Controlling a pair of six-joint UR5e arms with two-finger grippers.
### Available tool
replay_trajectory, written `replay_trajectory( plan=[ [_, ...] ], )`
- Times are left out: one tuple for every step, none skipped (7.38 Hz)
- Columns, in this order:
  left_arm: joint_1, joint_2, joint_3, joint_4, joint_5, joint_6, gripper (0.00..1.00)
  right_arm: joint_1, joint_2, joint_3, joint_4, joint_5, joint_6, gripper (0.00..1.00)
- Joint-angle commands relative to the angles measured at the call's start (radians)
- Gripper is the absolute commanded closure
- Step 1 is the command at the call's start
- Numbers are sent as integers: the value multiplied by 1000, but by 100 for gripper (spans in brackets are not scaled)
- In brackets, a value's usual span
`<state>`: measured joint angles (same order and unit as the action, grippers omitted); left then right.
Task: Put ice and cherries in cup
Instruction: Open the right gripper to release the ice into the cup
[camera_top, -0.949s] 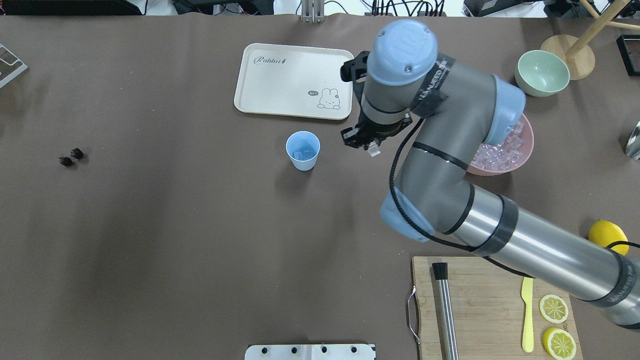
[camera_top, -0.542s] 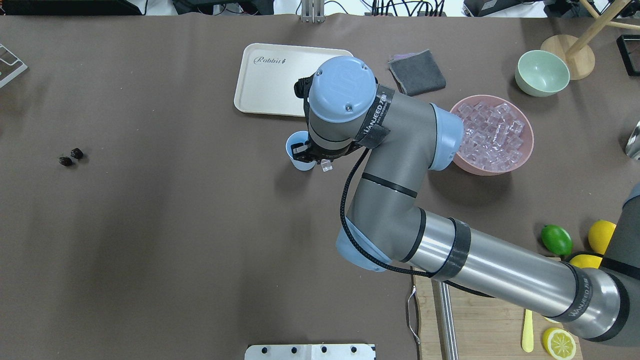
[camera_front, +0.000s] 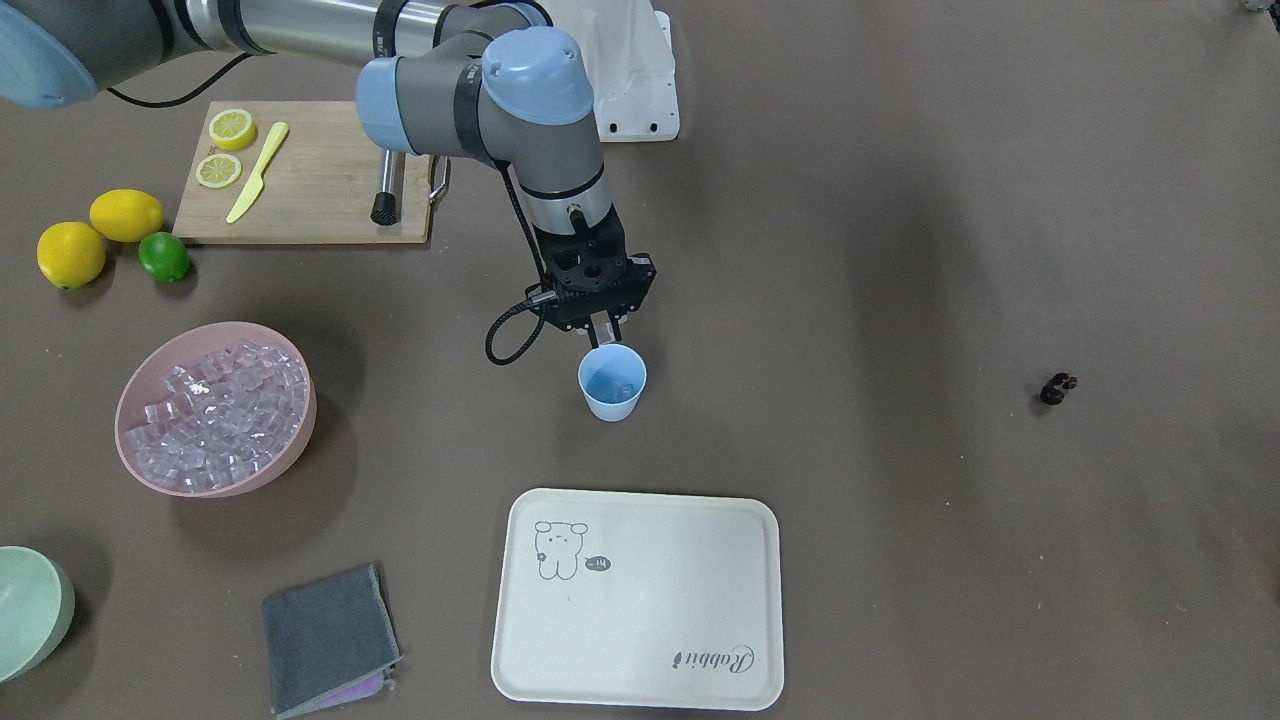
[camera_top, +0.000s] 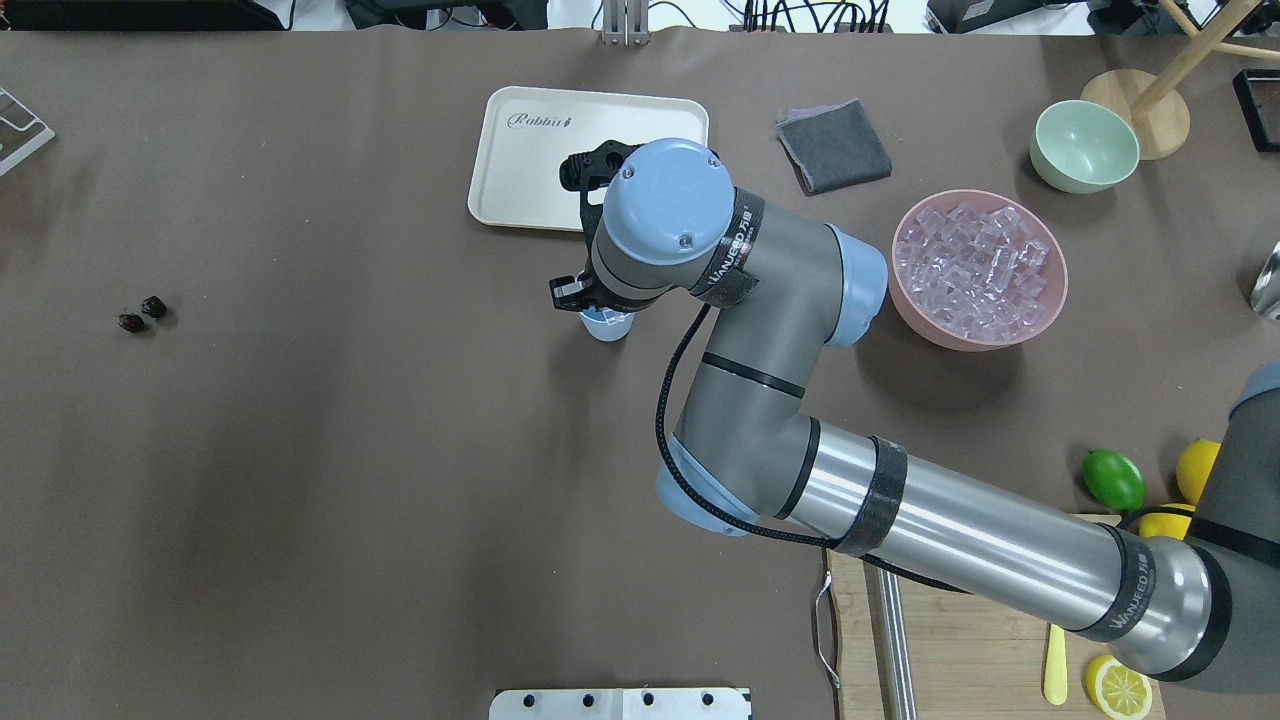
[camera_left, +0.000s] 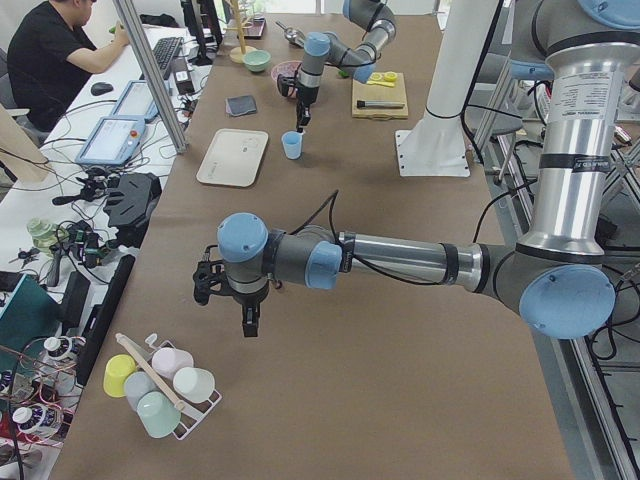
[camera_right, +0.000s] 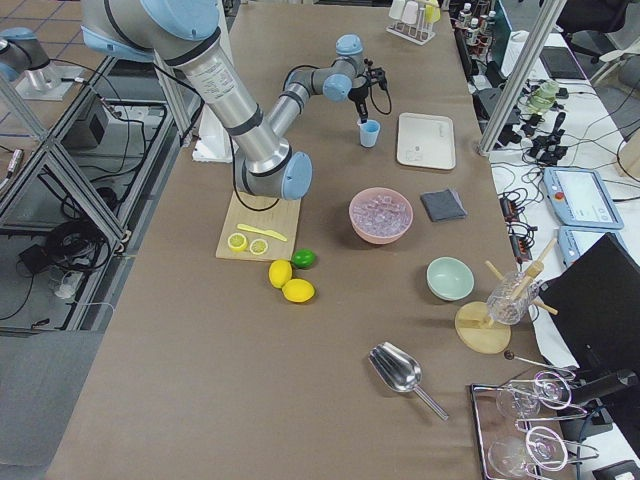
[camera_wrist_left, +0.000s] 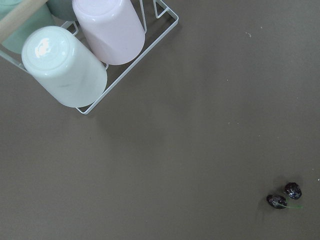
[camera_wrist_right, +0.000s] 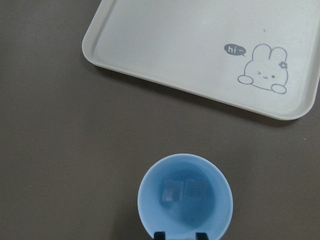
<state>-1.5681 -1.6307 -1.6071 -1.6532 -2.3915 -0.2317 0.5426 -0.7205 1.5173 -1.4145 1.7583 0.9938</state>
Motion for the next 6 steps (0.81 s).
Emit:
replay_trajectory(
  plan=[
    [-1, 0, 1, 1, 0, 0, 2, 5, 7, -6, 34, -25, 0, 79],
    [0, 0, 1, 1, 0, 0, 2, 7, 0, -5, 46, -28, 0, 71],
    [0, 0, 3, 1, 0, 0, 2, 5, 4, -5, 46, -28, 28, 65],
    [0, 0, 3, 1, 0, 0, 2, 5, 3, -6, 46, -29, 37, 58],
    [-1, 2, 3, 1, 0, 2, 2, 5, 6, -5, 46, -29, 43, 47],
    [-1, 3, 1, 1, 0, 2, 2, 7, 6, 1, 45, -31, 70, 33]
  ],
)
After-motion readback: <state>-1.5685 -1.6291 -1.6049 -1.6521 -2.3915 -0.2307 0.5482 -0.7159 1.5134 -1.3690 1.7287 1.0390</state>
